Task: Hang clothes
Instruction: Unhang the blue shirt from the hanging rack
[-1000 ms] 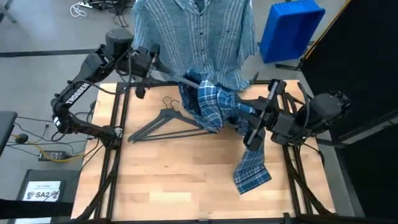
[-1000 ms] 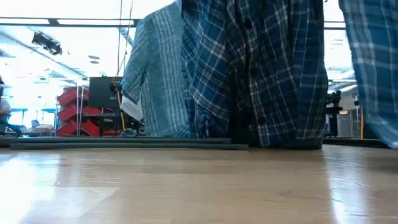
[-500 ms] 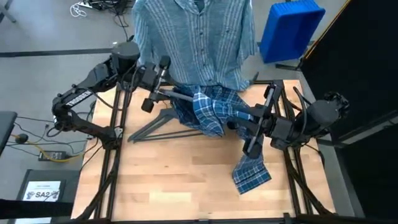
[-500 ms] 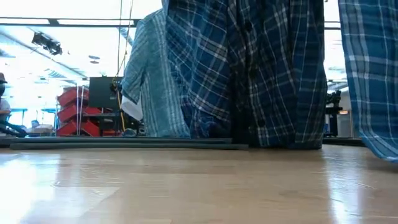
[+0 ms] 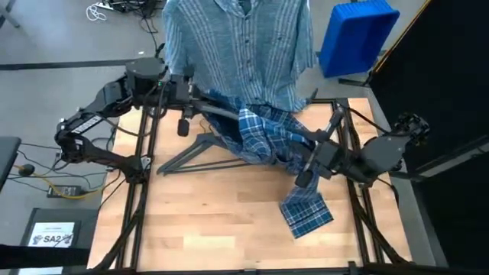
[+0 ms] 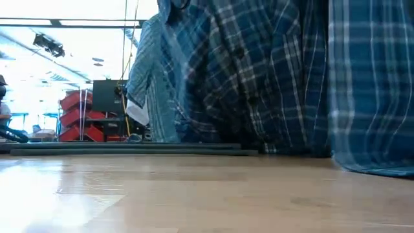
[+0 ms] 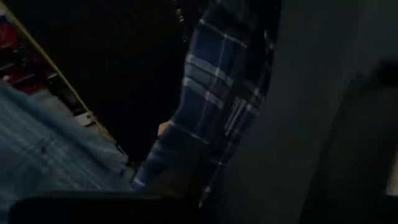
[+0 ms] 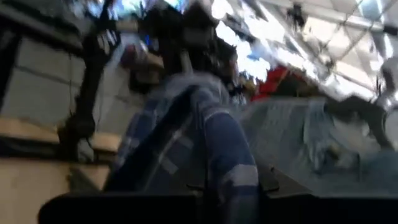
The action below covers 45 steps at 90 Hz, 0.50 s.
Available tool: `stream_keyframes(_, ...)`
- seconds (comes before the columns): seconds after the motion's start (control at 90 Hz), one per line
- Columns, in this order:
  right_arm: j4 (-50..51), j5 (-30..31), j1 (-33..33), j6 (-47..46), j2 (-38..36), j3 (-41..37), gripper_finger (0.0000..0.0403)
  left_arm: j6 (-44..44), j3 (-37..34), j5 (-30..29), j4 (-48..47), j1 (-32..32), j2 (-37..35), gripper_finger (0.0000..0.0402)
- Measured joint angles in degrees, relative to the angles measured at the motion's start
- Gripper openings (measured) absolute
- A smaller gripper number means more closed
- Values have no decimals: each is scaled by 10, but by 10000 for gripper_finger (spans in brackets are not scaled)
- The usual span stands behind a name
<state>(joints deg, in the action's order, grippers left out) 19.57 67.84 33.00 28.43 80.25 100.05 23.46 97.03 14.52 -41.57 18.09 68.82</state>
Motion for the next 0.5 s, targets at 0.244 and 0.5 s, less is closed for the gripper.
stream_keyframes(0.244,236,3,-4,-240,-2,0,110,-31,0,-45,-146,-8,-20,66)
stream_keyframes(0.5,490,-39,-17,-523,-2,-13,156,-83,0,-140,-238,-44,5,66)
